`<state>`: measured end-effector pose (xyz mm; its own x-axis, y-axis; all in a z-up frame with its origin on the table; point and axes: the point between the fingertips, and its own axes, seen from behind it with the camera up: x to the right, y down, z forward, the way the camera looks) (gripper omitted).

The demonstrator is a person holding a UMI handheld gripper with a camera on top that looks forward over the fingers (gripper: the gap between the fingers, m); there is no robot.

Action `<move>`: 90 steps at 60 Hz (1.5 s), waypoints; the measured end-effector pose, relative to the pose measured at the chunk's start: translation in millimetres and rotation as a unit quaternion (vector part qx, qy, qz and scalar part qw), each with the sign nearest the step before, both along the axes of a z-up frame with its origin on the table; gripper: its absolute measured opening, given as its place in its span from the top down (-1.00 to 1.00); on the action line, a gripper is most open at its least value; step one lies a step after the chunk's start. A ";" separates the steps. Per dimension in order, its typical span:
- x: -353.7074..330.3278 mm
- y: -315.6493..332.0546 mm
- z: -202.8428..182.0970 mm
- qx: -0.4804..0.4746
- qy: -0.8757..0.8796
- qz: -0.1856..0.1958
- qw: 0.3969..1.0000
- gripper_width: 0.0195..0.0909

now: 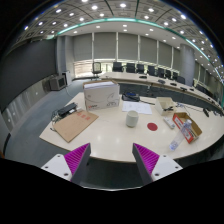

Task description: Pour water

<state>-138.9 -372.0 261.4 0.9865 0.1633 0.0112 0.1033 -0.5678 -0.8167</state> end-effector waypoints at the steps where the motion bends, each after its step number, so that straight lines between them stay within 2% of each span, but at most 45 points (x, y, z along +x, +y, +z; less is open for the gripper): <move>1: 1.2 0.2 -0.4 0.000 0.000 -0.001 1.000 -0.86; 9: 32.3 5.7 -8.5 -0.001 -0.004 -0.018 1.000 -0.86; 18: 101.4 17.1 -27.6 0.000 -0.005 -0.038 0.999 -0.87; 34: 254.0 39.5 -78.4 0.010 -0.024 -0.078 0.997 -0.86; 46: 356.4 76.6 -114.0 0.037 -0.028 -0.087 0.995 -0.86; 54: 386.3 119.2 -132.2 0.058 -0.013 -0.073 0.996 -0.87; 71: 394.5 205.4 -173.9 0.079 0.022 -0.061 0.995 -0.83; 74: 396.4 215.4 -180.8 0.079 0.021 -0.066 0.994 -0.71; 76: 400.0 223.5 -185.6 0.082 0.021 -0.070 0.994 -0.55; 78: 401.2 227.5 -188.5 0.084 0.020 -0.073 0.994 -0.34; 81: 400.0 231.4 -189.2 0.090 0.021 -0.070 0.993 0.07; 90: 402.4 233.9 -186.3 0.098 0.019 -0.072 0.992 0.34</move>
<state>263.4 -138.2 75.1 0.9998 0.0197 -0.0083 0.0004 -0.4047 -0.9145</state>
